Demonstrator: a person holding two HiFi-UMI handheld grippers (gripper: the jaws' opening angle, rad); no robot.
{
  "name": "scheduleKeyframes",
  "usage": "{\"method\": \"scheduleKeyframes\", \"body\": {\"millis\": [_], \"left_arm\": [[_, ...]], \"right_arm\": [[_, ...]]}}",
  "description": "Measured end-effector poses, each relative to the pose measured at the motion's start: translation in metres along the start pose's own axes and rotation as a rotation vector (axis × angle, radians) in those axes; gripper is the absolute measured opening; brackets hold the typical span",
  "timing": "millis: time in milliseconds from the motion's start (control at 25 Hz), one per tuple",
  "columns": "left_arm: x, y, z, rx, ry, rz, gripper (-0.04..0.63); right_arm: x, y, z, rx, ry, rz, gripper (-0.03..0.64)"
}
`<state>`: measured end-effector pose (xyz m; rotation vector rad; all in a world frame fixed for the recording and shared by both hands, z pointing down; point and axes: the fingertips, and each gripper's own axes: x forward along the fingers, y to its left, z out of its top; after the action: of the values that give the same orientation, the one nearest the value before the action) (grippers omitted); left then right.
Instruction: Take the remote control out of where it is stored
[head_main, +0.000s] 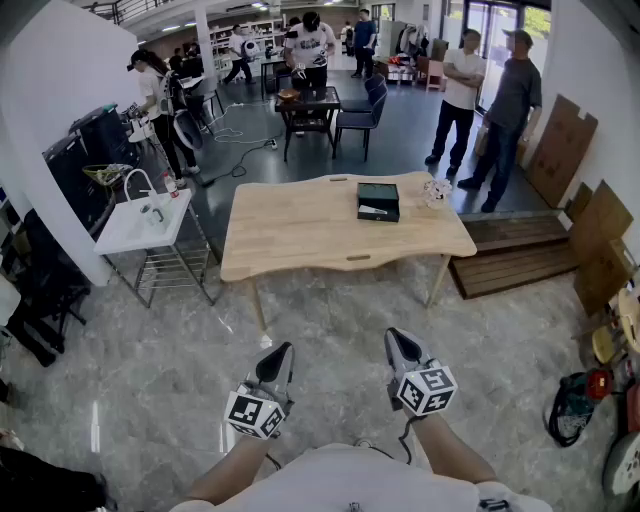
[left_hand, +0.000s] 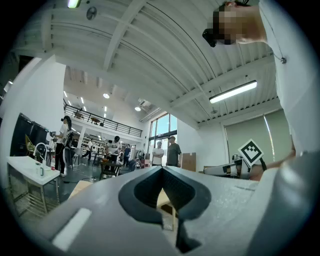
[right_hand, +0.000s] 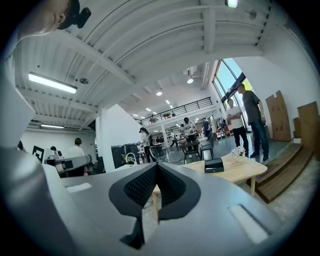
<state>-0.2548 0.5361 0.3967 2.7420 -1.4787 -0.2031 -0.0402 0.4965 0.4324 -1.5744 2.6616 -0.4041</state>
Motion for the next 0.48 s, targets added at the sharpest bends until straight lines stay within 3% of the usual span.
{"method": "scheduleKeyframes", "body": {"millis": [480], "left_arm": [[-0.0059,0.0029,-0.0025,-0.008,0.003,-0.006,0.0]], "right_arm": [[0.0,0.008,-0.005,0.003,0.007,-0.007,0.026]]}}
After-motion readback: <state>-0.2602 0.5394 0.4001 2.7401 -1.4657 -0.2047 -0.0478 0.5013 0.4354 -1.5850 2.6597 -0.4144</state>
